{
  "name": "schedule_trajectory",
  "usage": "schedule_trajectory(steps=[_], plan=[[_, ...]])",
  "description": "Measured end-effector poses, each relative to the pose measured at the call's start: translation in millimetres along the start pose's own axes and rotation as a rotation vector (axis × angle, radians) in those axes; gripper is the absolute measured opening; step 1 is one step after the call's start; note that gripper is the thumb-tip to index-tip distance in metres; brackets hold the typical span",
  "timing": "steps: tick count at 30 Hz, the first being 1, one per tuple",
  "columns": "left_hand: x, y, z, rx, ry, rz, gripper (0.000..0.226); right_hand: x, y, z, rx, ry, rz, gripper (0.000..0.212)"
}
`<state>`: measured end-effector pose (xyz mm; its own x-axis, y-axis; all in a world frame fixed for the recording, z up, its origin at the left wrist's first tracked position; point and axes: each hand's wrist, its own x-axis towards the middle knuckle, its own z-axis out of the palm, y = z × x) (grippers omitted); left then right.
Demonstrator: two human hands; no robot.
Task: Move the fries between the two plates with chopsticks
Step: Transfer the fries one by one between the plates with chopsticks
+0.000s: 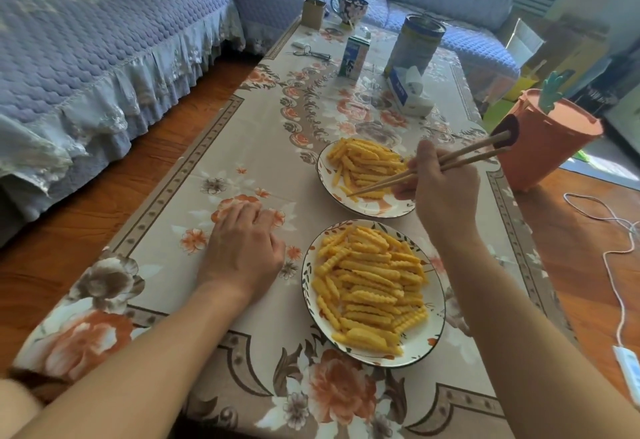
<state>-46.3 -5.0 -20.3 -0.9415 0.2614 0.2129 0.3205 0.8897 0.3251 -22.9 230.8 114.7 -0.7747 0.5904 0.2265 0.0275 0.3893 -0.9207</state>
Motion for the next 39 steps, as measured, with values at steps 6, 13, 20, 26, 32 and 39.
schedule_trajectory(steps=[6, 13, 20, 26, 32, 39], plan=[[0, 0, -1, 0.012, -0.005, 0.006, 0.048, -56, -34, -47, 0.122, -0.086, 0.073, 0.041], [-7, 11, -26, -0.261, -0.121, -0.176, 0.079, -103, -19, -53, 0.065, -0.103, 0.1, 0.041], [8, 5, -67, -0.525, -0.272, -0.288, 0.059, -92, -14, -66, 0.126, -0.028, 0.094, 0.039], [5, 9, -98, -0.736, -0.083, -0.388, 0.063, -43, -5, -56, 0.092, 0.061, 0.029, 0.033], [25, 18, -79, -0.671, -0.198, -0.306, 0.059, 6, 11, -26, -0.012, -0.019, 0.072, 0.035], [27, 13, -71, -0.654, -0.337, -0.352, 0.051, 16, 18, -3, -0.099, -0.067, 0.092, 0.037]])
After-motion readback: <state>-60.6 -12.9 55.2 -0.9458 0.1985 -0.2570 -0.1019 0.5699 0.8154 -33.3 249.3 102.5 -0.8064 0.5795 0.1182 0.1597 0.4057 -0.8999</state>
